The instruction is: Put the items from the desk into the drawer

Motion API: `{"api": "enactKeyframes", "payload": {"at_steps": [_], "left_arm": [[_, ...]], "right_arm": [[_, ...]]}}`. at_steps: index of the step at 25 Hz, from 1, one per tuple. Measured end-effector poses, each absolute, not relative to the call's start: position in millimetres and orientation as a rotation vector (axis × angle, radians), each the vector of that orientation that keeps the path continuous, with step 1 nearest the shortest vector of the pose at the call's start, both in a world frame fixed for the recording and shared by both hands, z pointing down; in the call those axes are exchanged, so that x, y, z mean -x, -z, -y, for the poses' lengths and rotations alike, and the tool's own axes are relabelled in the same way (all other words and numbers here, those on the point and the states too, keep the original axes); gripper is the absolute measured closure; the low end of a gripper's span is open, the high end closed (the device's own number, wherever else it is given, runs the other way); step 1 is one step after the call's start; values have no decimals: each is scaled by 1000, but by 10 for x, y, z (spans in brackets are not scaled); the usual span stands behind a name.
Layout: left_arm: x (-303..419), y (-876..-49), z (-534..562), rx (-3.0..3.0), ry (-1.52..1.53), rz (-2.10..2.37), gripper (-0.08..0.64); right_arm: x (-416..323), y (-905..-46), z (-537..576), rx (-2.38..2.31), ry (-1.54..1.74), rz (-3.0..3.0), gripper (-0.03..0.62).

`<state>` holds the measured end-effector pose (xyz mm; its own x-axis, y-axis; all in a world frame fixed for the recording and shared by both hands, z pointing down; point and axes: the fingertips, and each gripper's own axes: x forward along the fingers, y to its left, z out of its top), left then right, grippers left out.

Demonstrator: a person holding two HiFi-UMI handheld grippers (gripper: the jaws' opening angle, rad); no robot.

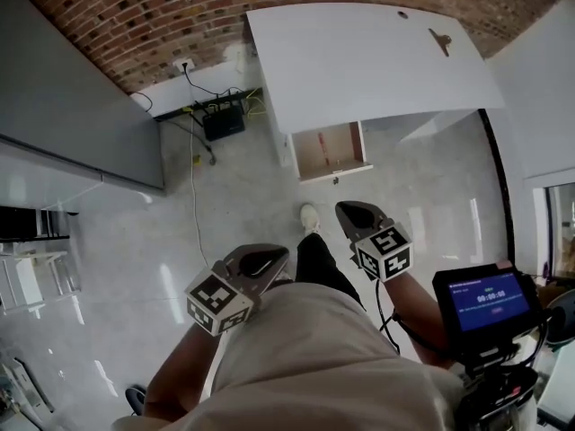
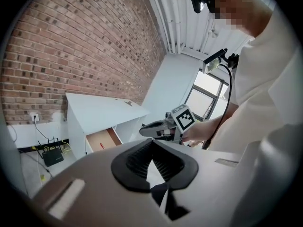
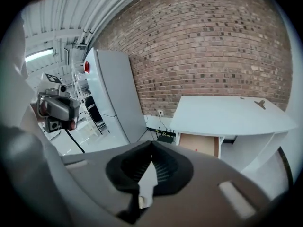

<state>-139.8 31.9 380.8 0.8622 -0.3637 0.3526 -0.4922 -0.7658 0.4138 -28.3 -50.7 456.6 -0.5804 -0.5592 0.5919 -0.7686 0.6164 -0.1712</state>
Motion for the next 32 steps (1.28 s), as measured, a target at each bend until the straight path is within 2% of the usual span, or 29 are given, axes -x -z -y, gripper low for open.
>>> {"api": "enactKeyframes", "payload": {"at_steps": [16, 32], "left_arm": [[1510, -3937, -196, -2495, -355, 665, 554], [1563, -3968, -235, -2474, -364, 683, 554]], "right_arm": [[767, -4135, 403, -907, -419, 2499, 591], [874, -4069, 320, -823, -391, 2504, 591]]}}
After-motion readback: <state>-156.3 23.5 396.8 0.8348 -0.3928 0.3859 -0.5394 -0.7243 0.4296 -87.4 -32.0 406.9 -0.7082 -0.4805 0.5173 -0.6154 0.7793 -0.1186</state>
